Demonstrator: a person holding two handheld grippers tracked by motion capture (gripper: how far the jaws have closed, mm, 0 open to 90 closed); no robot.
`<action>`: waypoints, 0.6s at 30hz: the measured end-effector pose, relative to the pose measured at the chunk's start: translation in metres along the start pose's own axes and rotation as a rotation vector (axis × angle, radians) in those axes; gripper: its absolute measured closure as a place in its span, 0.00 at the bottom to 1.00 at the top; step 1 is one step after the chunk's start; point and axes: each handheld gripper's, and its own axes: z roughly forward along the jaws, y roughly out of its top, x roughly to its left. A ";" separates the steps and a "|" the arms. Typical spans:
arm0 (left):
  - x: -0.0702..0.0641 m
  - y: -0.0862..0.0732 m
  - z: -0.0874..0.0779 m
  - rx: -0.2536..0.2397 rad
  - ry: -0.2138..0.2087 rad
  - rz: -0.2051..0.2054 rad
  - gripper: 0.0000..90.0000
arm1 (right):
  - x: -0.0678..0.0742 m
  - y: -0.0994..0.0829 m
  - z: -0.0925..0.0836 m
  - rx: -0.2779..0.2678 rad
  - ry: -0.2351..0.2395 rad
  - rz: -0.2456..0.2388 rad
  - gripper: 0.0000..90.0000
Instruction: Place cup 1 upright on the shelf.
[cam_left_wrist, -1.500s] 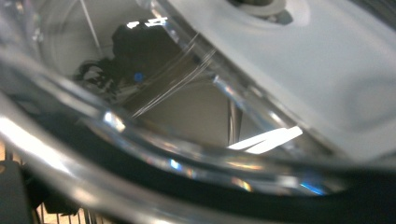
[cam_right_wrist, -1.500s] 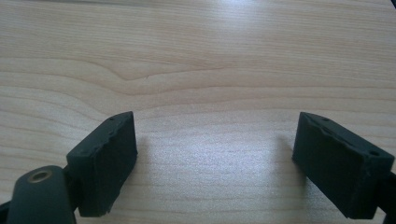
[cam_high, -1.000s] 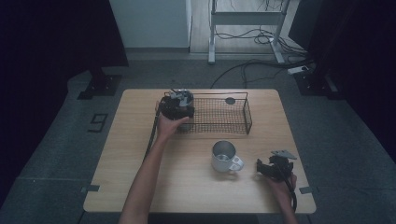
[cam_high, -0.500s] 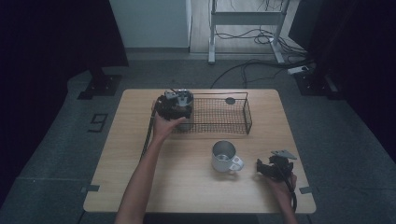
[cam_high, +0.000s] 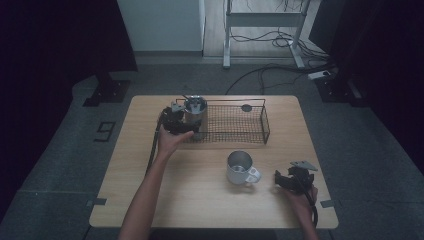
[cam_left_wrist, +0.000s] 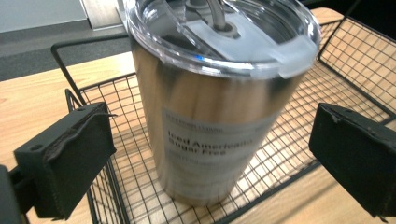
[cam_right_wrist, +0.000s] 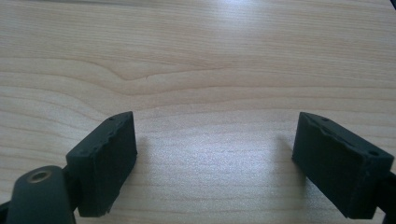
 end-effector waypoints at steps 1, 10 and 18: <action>-0.001 -0.002 -0.003 -0.012 0.003 0.000 0.01 | 0.000 0.000 0.000 0.000 0.000 0.000 0.15; -0.004 -0.020 -0.020 -0.025 -0.018 -0.001 0.02 | 0.000 0.000 0.000 0.001 -0.001 0.000 0.15; -0.009 -0.043 -0.031 -0.010 -0.050 0.008 0.04 | 0.000 0.000 0.000 0.001 -0.001 0.000 0.15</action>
